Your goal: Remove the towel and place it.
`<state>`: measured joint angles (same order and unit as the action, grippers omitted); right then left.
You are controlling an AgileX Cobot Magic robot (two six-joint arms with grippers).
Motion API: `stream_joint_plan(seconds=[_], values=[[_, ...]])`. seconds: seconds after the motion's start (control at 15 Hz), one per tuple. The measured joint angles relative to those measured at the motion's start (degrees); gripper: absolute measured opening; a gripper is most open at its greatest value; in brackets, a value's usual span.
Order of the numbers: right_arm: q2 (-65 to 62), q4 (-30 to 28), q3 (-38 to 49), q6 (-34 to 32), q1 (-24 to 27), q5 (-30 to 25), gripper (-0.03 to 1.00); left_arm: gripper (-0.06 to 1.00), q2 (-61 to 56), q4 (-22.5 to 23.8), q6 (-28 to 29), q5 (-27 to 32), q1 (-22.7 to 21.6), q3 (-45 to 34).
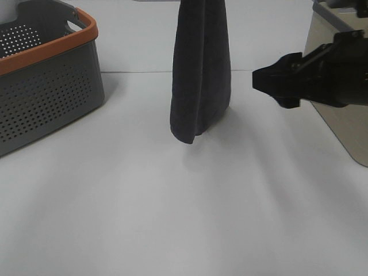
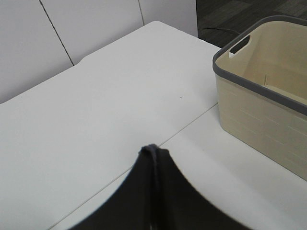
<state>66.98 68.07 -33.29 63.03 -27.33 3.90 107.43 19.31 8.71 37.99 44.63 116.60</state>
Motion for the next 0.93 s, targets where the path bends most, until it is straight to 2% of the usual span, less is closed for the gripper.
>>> stream_joint_plan(seconds=[0.07,0.13,0.2,0.4,0.53,0.6,0.73,0.93], values=[[2.64,1.32,0.0,-1.32,-5.27,8.77,0.72,0.0,0.0,0.46,0.29,0.0,0.0,0.0],[4.01,1.66,-0.06,-1.89,-8.08,12.55,0.72,0.0,0.0,1.2,1.03,0.0,0.0,0.0],[6.53,1.78,-0.52,-3.27,-13.18,17.93,0.72,0.0,0.0,3.61,3.44,0.0,0.0,0.0],[14.27,1.55,-3.27,-9.63,-22.17,30.54,0.72,0.0,0.0,11.75,17.02,0.0,0.0,0.0],[19.14,-0.74,-5.79,-14.5,-23.95,33.58,0.72,0.0,0.23,14.84,25.73,-0.4,0.0,0.0],[21.37,-2.18,-7.28,-16.62,-24.01,33.75,0.72,0.0,0.52,15.24,29.51,-0.46,0.0,0.0],[27.27,-3.78,-11.52,-20.28,-24.12,33.75,0.72,0.0,2.46,20.0,39.48,-0.46,0.0,0.0],[33.4,-3.84,-17.02,-22.57,-24.12,33.8,0.72,0.0,3.78,26.81,47.56,-1.15,0.69,0.46]])
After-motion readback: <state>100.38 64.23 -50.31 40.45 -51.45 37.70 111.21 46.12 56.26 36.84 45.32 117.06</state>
